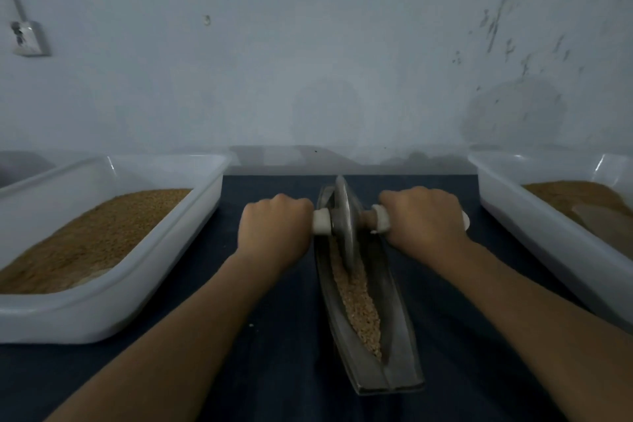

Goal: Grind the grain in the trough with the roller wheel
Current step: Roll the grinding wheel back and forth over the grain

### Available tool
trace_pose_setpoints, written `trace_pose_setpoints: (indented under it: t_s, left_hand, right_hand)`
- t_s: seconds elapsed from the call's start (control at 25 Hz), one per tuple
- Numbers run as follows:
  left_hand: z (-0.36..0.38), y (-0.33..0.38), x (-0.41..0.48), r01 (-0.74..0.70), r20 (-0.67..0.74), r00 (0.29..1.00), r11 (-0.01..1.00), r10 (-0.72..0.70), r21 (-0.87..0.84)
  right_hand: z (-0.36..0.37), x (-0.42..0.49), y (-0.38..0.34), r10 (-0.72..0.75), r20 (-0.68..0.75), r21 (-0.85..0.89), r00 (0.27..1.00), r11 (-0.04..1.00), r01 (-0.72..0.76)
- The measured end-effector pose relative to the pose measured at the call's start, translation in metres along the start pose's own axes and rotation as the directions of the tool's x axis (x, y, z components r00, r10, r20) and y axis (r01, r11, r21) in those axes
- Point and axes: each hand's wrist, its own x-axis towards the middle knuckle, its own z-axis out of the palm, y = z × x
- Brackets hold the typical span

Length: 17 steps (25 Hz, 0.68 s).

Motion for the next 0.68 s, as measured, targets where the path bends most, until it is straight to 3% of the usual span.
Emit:
trace_pose_setpoints:
  t_s: [0.16,0.24,0.36,0.44,0.52,0.68]
  left_hand:
    - [-0.014,0.003,0.011,-0.055,0.059,0.997,0.998,0.054,0.018]
    - [-0.014,0.004,-0.024,-0.091,-0.053,0.994,0.996,0.091,0.016]
    - [-0.02,-0.006,-0.061,-0.183,-0.107,0.978,0.983,0.18,-0.018]
    - [-0.018,-0.008,-0.052,-0.159,-0.041,0.987,0.987,0.159,-0.013]
    - [-0.005,-0.006,-0.024,-0.079,0.008,0.997,0.997,0.079,-0.017]
    - [-0.003,-0.002,0.043,-0.045,0.134,0.99,0.999,0.044,0.0]
  right_hand:
    - [0.003,0.0,0.006,0.051,0.078,0.108,0.996,0.992,-0.059]
    - [0.006,-0.035,0.01,-0.033,-0.08,0.054,0.996,0.998,0.037]
    - [-0.004,-0.073,0.015,-0.161,-0.301,0.043,0.94,0.982,0.182]
    - [-0.006,-0.064,0.014,-0.17,-0.232,0.004,0.958,0.984,0.176]
    - [-0.003,-0.028,0.007,-0.079,-0.103,-0.028,0.991,0.997,0.077]
    - [0.006,0.025,0.003,0.058,0.113,0.118,0.992,0.99,-0.071]
